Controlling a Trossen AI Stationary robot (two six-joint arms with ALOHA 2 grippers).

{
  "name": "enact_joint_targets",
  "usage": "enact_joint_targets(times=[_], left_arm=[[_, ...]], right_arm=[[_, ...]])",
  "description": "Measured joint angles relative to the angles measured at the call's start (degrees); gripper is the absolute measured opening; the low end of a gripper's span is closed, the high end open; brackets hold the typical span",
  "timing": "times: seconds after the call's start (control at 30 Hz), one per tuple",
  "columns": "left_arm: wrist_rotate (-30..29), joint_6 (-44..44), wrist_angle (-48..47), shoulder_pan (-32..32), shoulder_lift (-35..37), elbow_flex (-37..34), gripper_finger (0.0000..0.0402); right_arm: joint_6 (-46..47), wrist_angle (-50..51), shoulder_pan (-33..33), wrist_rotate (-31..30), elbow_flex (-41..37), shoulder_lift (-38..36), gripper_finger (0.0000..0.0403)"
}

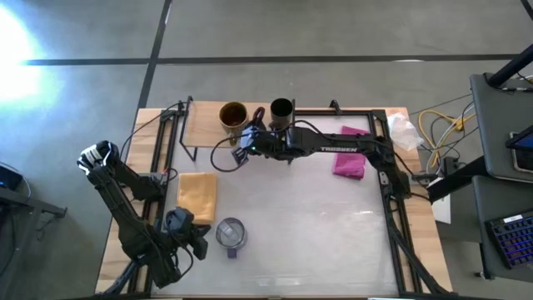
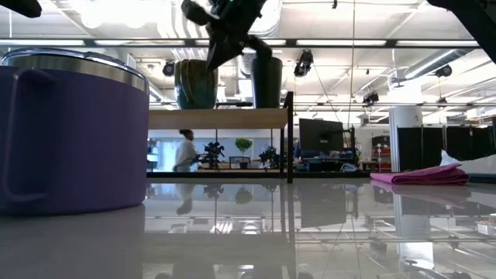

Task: Stack small to large cups/mugs on shelf
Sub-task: Put the purple mug on the shelf

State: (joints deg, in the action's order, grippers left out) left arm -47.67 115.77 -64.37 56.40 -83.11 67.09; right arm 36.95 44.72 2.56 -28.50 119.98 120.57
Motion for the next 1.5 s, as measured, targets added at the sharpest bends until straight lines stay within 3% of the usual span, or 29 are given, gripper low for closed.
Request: enact_joint_targets(times=[0.2, 0.33, 0.53, 0.63, 0.73, 0.93, 1.13, 1.5], left_arm=[[0.9, -12.5, 8.4, -0.2, 0.0, 0.0, 0.0000], [7.0, -15.7, 13.3, -1.8, -0.1, 0.0, 0.0019], [16.4, -6.3, 14.7, -3.5, -0.2, 0.0, 0.0099], [16.9, -0.7, 16.7, -3.6, -0.2, 0.0, 0.0135], [16.0, 1.1, 18.7, -3.5, -2.4, 1.5, 0.0143], [14.2, 0.8, 19.7, -3.8, -12.9, 10.1, 0.0137], [14.6, 3.9, 14.0, -4.0, -22.6, 19.3, 0.0136], [16.2, 11.3, -3.0, -4.0, -28.5, 32.7, 0.0136]], right_arm=[[-1.1, 7.6, -5.9, -2.6, 2.1, -2.1, 0.0013], [-0.8, 11.0, -11.5, -7.9, 2.7, -5.2, 0.0038], [11.4, 24.4, -18.1, -10.6, 2.7, -9.8, 0.0110], [22.1, 35.0, -21.2, -12.0, 2.7, -11.8, 0.0144], [33.1, 45.6, -25.0, -14.3, 2.6, -12.9, 0.0171], [40.8, 45.5, -31.7, -17.0, 0.3, -14.7, 0.0205], [45.5, 45.3, -35.5, -17.7, -1.6, -15.5, 0.0212], [45.1, 45.3, -38.6, -17.7, -2.5, -15.8, 0.0212]])
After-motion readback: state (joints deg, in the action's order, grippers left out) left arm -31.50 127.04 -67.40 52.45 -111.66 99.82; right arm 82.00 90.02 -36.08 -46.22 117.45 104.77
